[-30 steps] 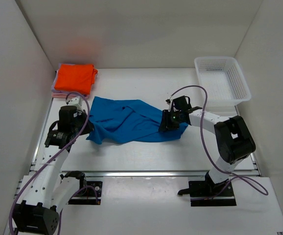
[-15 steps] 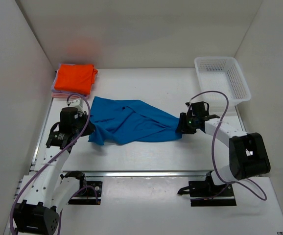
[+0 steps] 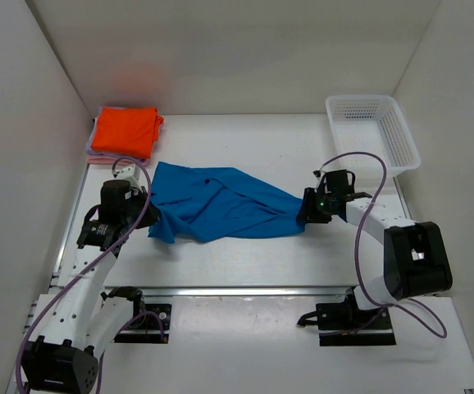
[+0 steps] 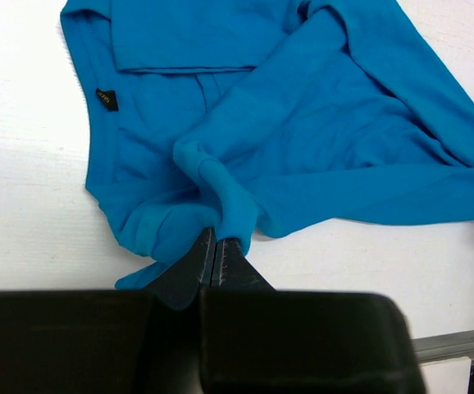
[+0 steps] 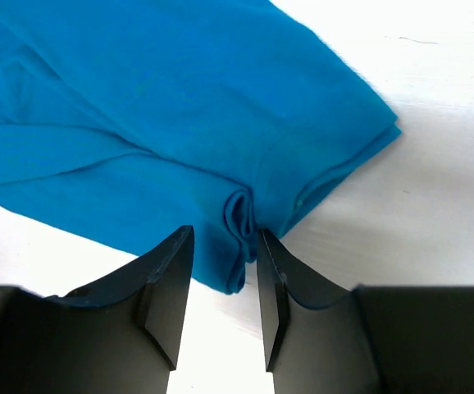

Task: Fold and stack the t-shirts
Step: Flatten out the tshirt

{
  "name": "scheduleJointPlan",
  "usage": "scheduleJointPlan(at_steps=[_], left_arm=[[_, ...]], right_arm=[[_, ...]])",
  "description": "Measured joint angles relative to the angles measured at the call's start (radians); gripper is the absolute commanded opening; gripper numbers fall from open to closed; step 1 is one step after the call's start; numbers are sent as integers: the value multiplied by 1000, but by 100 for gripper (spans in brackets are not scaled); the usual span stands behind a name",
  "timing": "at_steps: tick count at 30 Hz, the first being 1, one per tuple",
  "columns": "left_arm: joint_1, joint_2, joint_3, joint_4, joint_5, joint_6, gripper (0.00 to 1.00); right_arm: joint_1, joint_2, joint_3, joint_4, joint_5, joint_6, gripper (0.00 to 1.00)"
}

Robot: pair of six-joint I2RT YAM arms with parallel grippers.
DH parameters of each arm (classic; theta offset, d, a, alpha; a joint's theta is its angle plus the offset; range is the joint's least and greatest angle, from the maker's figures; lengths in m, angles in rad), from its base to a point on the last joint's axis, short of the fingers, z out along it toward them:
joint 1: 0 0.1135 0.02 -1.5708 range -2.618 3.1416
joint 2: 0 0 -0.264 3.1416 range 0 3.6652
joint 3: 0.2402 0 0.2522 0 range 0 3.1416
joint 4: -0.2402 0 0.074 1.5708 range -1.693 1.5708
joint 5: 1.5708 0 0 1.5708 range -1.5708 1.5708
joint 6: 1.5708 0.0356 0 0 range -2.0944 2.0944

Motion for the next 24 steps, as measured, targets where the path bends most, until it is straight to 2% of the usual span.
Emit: scheduleJointPlan(at_steps=[4,9,15,16,17,19,24], left_arm=[[-1,0,-2,1,1,0,0],[-1,0,-20,6,1,-5,0],[-1,0,-33,8,2,-8,0],[-1,0,-33,8,3,-8,0],[-1,0,-33,9,4,-7,0],[-1,0,-33,9,4,-8,0],[5,17,-17,0,5,-7,0]], right_arm=[[6,16,3,11,-11,0,34],[11,43,27,27,-23,0,26],[19,74,47,48,-43,1,25],[19,78,50,48,-48,1,22],[19,84,56,47,-52,0,9],[18,100,80,41,-59,-3,0],[21,101,166,5,-64,-4,0]])
